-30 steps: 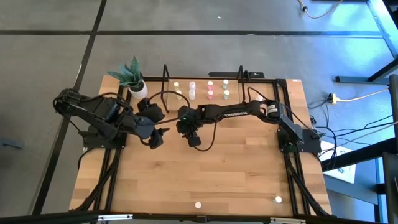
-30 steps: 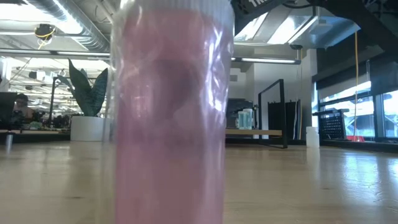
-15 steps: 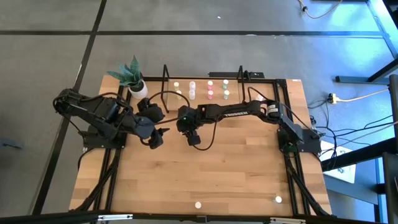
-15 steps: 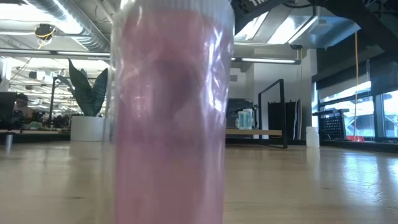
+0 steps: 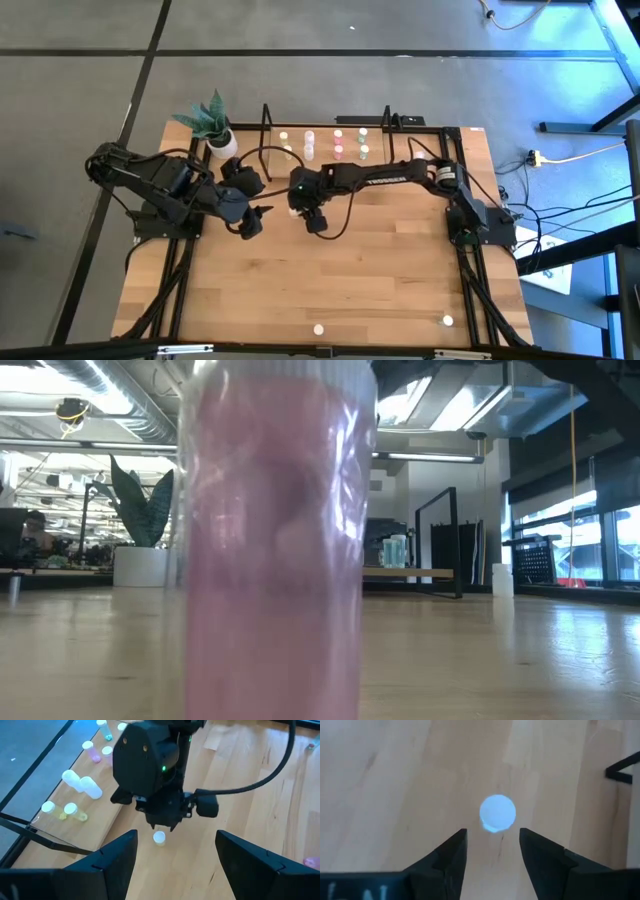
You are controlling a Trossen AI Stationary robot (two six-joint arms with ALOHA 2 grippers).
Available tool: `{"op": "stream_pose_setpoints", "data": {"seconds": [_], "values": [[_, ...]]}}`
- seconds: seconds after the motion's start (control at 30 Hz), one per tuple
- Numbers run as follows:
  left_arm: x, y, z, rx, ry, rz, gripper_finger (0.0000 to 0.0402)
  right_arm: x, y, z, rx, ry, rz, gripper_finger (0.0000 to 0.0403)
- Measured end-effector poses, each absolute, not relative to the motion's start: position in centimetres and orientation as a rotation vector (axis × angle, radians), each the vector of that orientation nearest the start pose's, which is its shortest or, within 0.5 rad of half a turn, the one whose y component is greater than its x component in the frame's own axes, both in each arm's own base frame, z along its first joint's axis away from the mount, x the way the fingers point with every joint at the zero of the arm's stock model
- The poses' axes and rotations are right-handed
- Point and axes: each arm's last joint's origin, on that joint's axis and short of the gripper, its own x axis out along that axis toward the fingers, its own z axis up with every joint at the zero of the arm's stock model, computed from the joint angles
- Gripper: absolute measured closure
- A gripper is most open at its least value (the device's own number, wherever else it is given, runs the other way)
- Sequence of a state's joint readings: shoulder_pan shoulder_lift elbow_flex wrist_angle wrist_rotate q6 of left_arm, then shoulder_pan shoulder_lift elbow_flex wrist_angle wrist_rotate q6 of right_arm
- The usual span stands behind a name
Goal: Pick and place medicine bottles onto shelf by color
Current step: Put the yellow pill bottle on the shelf aligned with the other yellow pill bottles
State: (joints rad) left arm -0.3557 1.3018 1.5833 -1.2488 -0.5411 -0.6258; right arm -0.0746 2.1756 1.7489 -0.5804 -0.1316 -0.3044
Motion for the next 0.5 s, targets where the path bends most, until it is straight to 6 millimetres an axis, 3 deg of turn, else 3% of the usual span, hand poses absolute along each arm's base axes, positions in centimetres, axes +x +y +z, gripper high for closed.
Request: {"op": "stream_pose_setpoints", "data": {"seconds": [0.27, 0.5], "values": [[21.2, -6.3, 40.7, -0.170, 0.777, 0.420, 0.0140, 45.8, -1.9, 22.2, -0.135, 0.964, 0.189, 0.0219], [21.2, -6.4, 40.7, -0.177, 0.787, 0.404, 0.0140, 43.3, -0.5, 27.8, -0.113, 0.893, 0.185, 0.0219]]}}
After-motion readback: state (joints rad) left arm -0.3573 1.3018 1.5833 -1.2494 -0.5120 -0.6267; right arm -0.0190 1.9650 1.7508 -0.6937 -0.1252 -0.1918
